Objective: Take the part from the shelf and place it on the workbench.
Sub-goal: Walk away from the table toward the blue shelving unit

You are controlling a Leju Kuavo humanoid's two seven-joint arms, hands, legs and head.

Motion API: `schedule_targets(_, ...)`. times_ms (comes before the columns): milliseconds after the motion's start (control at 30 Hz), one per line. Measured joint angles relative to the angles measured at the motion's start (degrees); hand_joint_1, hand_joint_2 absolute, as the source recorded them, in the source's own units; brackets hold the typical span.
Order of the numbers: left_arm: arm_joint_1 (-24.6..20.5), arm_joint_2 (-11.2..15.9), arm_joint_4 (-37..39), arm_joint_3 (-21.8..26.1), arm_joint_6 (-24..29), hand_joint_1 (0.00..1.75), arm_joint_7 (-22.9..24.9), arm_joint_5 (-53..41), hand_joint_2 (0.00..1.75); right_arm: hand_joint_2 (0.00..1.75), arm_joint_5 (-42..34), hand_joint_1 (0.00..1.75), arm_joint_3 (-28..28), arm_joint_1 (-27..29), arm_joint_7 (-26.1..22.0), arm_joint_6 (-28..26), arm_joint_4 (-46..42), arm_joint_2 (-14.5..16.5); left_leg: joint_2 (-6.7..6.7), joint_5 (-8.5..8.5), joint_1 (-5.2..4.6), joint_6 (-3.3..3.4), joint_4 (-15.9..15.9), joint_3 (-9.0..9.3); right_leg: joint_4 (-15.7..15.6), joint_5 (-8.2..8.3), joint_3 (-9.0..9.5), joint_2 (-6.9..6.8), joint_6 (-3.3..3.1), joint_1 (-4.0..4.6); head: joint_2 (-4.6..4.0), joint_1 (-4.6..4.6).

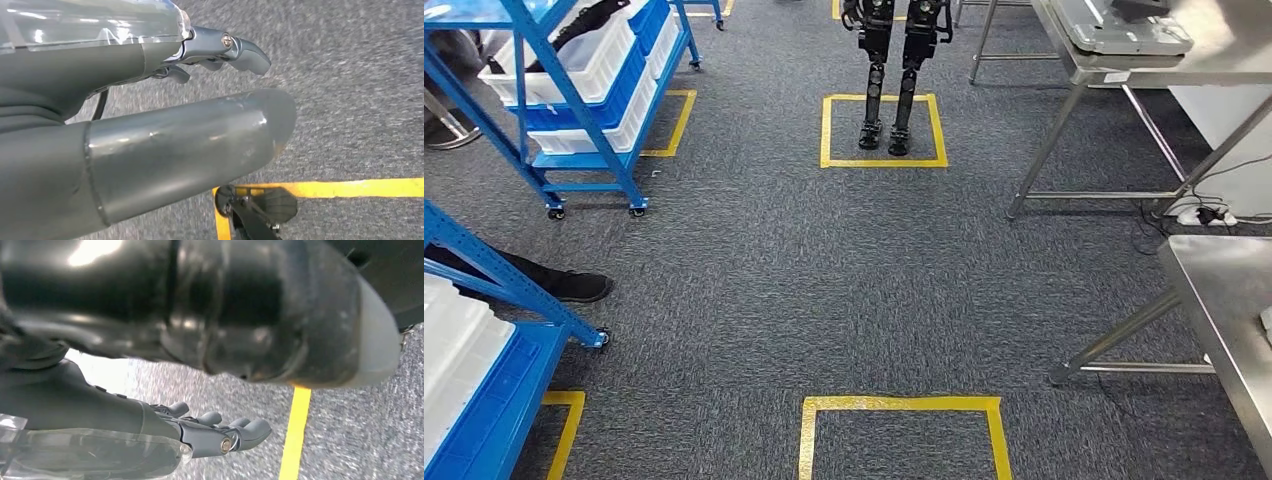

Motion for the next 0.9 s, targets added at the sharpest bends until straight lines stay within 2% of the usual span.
schedule_targets(33,0.02,-0.01,0.00,0.01,0.00,0.00,-0.01,-0.01,0.00,0.00,0.05,0.00,-0.01,0.00,0.00,0.00,0.00,-0.04,-0.96,-0.09,0.06,-0.13,0.24,0.01,-2.77,2.19,1.11,0.42,-0.01,-0.12,0.00,0.00)
schedule_targets(67,0.05,-0.04,0.00,0.02,-0.01,0.00,-0.02,-0.01,0.00,0.00,0.09,0.00,-0.02,0.05,0.00,0.01,0.01,-0.08,-1.82,-0.22,0.15,-0.33,0.53,-0.08,-6.50,4.32,2.65,1.67,-0.03,-0.33,0.00,0.01)
schedule_targets(100,0.01,-0.07,0.00,0.02,-0.01,0.00,-0.03,-0.02,0.00,0.00,0.11,0.00,-0.04,0.10,-0.01,0.01,0.03,-0.11,-2.59,-0.41,0.14,-0.62,0.99,-0.31,-9.87,5.77,3.98,3.27,0.01,-0.48,0.00,0.01)
schedule_targets(133,-0.04,-0.10,0.00,0.02,0.00,0.00,-0.04,-0.02,0.00,0.00,0.13,0.00,-0.06,0.12,-0.03,0.01,0.06,-0.14,-3.36,-0.51,0.15,-0.99,1.37,-0.65,-12.13,6.58,4.80,4.52,0.01,-0.60,0.00,-0.01)
schedule_targets(167,-0.06,-0.12,0.00,0.03,0.01,0.00,-0.06,-0.02,0.00,0.00,0.15,0.00,-0.08,0.12,-0.04,0.02,0.09,-0.15,-4.03,-0.54,0.20,-1.36,1.59,-1.04,-13.06,6.64,5.07,5.34,-0.05,-0.59,0.00,-0.01)
schedule_targets(200,-0.04,-0.12,0.00,0.04,0.02,0.00,-0.08,-0.02,0.00,0.00,0.16,0.00,-0.09,0.06,-0.04,0.03,0.10,-0.16,-4.73,-0.49,0.26,-1.76,1.71,-1.36,-13.16,6.55,5.05,5.14,-0.21,-0.44,0.00,-0.02)
schedule_targets(233,0.05,-0.11,0.00,0.05,0.04,0.00,-0.09,-0.02,0.00,0.00,0.19,0.00,-0.09,-0.02,-0.04,0.04,0.11,-0.16,-5.40,-0.40,0.42,-2.12,1.66,-1.60,-13.19,6.65,5.06,4.31,-0.54,-0.42,0.00,-0.03)
schedule_targets(267,0.17,-0.11,0.00,0.05,0.06,0.00,-0.10,-0.02,0.00,0.00,0.21,0.00,-0.09,-0.05,0.00,0.07,0.12,-0.16,-4.99,-0.58,0.49,-2.37,1.95,-1.82,-13.36,6.74,5.19,3.54,-0.91,-0.39,0.00,-0.02)
schedule_targets(300,0.23,-0.11,0.00,0.07,0.10,0.00,-0.11,-0.02,0.00,0.00,0.25,0.00,-0.10,-0.06,0.04,0.08,0.13,-0.17,-3.80,-1.24,0.47,-2.59,2.98,-2.33,-13.56,6.83,5.29,2.74,-1.31,-0.40,0.00,-0.04)
schedule_targets(333,0.20,-0.12,0.00,0.07,0.15,0.00,-0.11,-0.03,0.00,0.00,0.28,0.00,-0.10,-0.01,0.10,0.11,0.14,-0.17,-2.07,-2.54,0.42,-2.75,5.21,-3.40,-13.75,6.88,5.37,1.84,-1.66,-0.40,0.00,-0.05)
schedule_targets(367,0.11,-0.15,0.00,0.07,0.19,0.00,-0.11,-0.04,0.00,0.00,0.34,0.00,-0.11,0.07,0.20,0.14,0.16,-0.18,-0.04,-4.32,0.40,-2.88,8.54,-5.00,-13.80,6.85,5.41,0.92,-1.92,-0.24,0.00,-0.07)
schedule_targets(400,0.00,-0.19,0.00,0.07,0.21,0.00,-0.10,-0.05,0.00,0.00,0.42,0.00,-0.14,0.13,0.32,0.16,0.19,-0.19,1.19,-6.14,0.43,-3.03,12.39,-6.91,-13.80,6.77,5.40,-0.03,-2.12,-0.05,0.00,-0.08)
schedule_targets(433,-0.08,-0.22,0.00,0.07,0.21,0.00,-0.10,-0.07,0.00,0.00,0.48,0.00,-0.16,0.18,0.45,0.19,0.21,-0.19,1.82,-7.44,0.49,-3.15,15.82,-8.59,-13.80,6.68,5.39,-1.03,-2.24,0.14,0.00,-0.08)
schedule_targets(467,-0.07,-0.25,0.00,0.07,0.22,0.00,-0.10,-0.07,0.00,0.00,0.53,0.00,-0.18,0.18,0.54,0.20,0.22,-0.20,2.11,-7.79,0.52,-3.18,17.71,-9.47,-13.79,6.59,5.41,-1.95,-2.32,0.29,0.00,-0.08)
schedule_targets(500,0.01,-0.25,0.00,0.08,0.22,0.00,-0.10,-0.07,0.00,0.00,0.56,0.00,-0.20,0.16,0.61,0.21,0.22,-0.21,2.29,-7.06,0.52,-3.12,17.43,-9.25,-13.79,6.48,5.47,-2.80,-2.36,0.41,0.00,-0.08)
schedule_targets(533,0.11,-0.25,0.00,0.10,0.23,0.00,-0.10,-0.07,0.00,0.00,0.56,0.00,-0.20,0.11,0.63,0.21,0.22,-0.21,2.63,-5.44,0.47,-2.94,14.88,-7.84,-13.79,6.37,5.59,-3.58,-2.33,0.50,0.00,-0.08)
schedule_targets(567,0.18,-0.25,0.00,0.11,0.25,0.00,-0.10,-0.07,0.00,0.00,0.57,0.00,-0.21,0.06,0.65,0.22,0.24,-0.21,3.67,-3.53,0.31,-2.59,10.83,-5.60,-13.79,6.24,5.79,-4.31,-2.24,0.57,0.00,-0.08)
schedule_targets(600,0.17,-0.23,0.00,0.12,0.26,0.00,-0.10,-0.07,0.00,0.00,0.57,0.00,-0.21,0.02,0.66,0.23,0.25,-0.20,5.30,-2.20,-0.02,-2.12,6.91,-3.47,-13.80,6.10,6.00,-4.98,-2.10,0.62,0.00,-0.08)
schedule_targets(633,0.08,-0.22,0.00,0.13,0.29,0.00,-0.10,-0.07,0.00,0.00,0.57,0.00,-0.21,0.00,0.66,0.25,0.27,-0.20,6.80,-1.34,-0.33,-1.73,3.85,-1.87,-13.81,5.96,6.18,-5.58,-1.88,0.66,0.00,-0.08)
schedule_targets(667,-0.02,-0.20,0.00,0.13,0.32,0.00,-0.11,-0.07,0.00,0.00,0.57,0.00,-0.21,-0.05,0.67,0.25,0.28,-0.20,7.81,-1.11,-0.69,-1.41,2.23,-1.10,-13.81,5.83,6.34,-6.16,-1.61,0.65,0.00,-0.06)
schedule_targets(700,-0.07,-0.19,-0.01,0.13,0.34,0.00,-0.11,-0.07,0.00,0.00,0.57,0.00,-0.21,-0.13,0.67,0.25,0.29,-0.19,7.94,-1.24,-0.96,-1.18,1.86,-1.06,-13.89,5.75,6.50,-6.78,-1.32,0.60,0.00,-0.06)
schedule_targets(733,-0.05,-0.17,-0.01,0.13,0.37,0.00,-0.11,-0.07,0.00,0.00,0.57,0.00,-0.21,-0.27,0.68,0.26,0.31,-0.18,7.21,-1.02,-1.03,-0.99,1.50,-1.02,-14.01,5.67,6.76,-7.41,-1.00,0.57,0.00,-0.05)
schedule_targets(767,0.06,-0.19,-0.01,0.13,0.39,0.00,-0.11,-0.07,0.00,0.00,0.58,0.00,-0.21,-0.40,0.69,0.27,0.31,-0.17,6.41,-0.75,-0.93,-0.76,1.07,-0.77,-13.98,5.49,7.05,-7.26,-0.66,0.46,0.00,-0.04)
schedule_targets(800,0.15,-0.23,-0.01,0.13,0.40,0.00,-0.08,-0.07,0.00,0.00,0.61,0.00,-0.21,-0.45,0.70,0.29,0.31,-0.17,5.70,-0.43,-0.73,-0.49,0.59,-0.44,-13.49,4.98,7.06,-6.05,-0.37,0.37,0.00,-0.05)
schedule_targets(833,0.15,-0.27,-0.01,0.14,0.40,0.00,-0.03,-0.07,0.00,0.00,0.63,0.00,-0.22,-0.45,0.73,0.31,0.31,-0.17,4.96,-0.08,-0.50,-0.24,0.11,-0.15,-11.95,3.87,6.50,-4.25,-0.13,0.30,0.00,-0.04)
schedule_targets(867,0.08,-0.31,-0.01,0.14,0.40,0.00,0.01,-0.08,0.00,0.00,0.66,0.00,-0.23,-0.37,0.80,0.32,0.32,-0.18,4.26,0.17,-0.32,-0.08,-0.12,0.01,-9.18,2.25,5.21,-2.17,0.04,0.18,0.00,-0.04)
schedule_targets(900,-0.03,-0.32,-0.02,0.15,0.41,0.00,0.06,-0.08,0.00,0.00,0.68,0.00,-0.25,-0.30,0.89,0.33,0.32,-0.19,3.50,0.25,-0.31,0.07,-0.15,-0.06,-5.55,0.43,3.35,-0.73,0.13,0.11,0.00,-0.04)
